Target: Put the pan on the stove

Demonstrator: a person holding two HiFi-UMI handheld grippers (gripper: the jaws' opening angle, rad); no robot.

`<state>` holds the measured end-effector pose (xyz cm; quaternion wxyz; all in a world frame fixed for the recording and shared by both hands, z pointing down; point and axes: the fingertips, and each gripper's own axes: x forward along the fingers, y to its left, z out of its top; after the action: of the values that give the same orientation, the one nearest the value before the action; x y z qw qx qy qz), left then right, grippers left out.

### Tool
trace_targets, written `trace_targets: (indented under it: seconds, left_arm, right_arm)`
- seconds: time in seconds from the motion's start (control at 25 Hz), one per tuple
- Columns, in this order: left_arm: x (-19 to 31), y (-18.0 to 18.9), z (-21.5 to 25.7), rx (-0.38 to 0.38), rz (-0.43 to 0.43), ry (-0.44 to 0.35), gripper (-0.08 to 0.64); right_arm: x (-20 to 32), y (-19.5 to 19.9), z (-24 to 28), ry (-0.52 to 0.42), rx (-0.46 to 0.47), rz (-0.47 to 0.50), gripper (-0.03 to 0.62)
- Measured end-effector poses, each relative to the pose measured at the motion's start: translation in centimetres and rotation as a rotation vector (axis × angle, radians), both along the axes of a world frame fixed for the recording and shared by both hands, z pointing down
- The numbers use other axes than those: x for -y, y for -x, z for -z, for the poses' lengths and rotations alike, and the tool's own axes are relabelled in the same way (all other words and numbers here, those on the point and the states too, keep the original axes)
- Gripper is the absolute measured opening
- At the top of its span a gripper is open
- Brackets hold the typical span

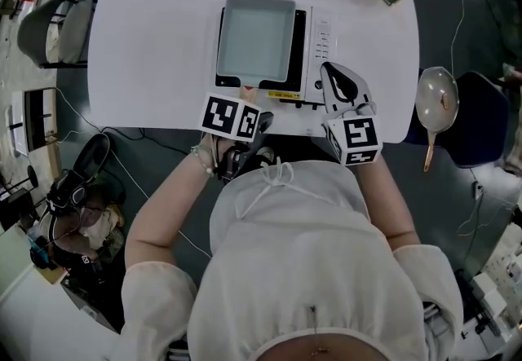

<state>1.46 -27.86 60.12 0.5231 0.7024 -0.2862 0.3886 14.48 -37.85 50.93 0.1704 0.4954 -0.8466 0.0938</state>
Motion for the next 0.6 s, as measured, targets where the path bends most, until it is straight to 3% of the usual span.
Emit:
trace_targets:
  seconds: [0.2,0.36,0.6]
  left_arm:
    - [-0.1,0.0,1.1,-0.044,0.007,-0.052,0.292]
    - [0.0,1.0,2.4,-0.039,-0.007,-0.132,0.32]
    - [0.5,3.1,6.7,-0.038,-0.05,-0.325,0.321]
  right_arm:
    - [-1.5,0.5,0.5,-0.014,-0.013,-0.026,0.005]
    - [-3.1,0.7,0.9,-0.027,-0.027,-0.059,0.005]
    - [-5.6,1.7,3.0,-0.066,-0.026,-0.125,0.005]
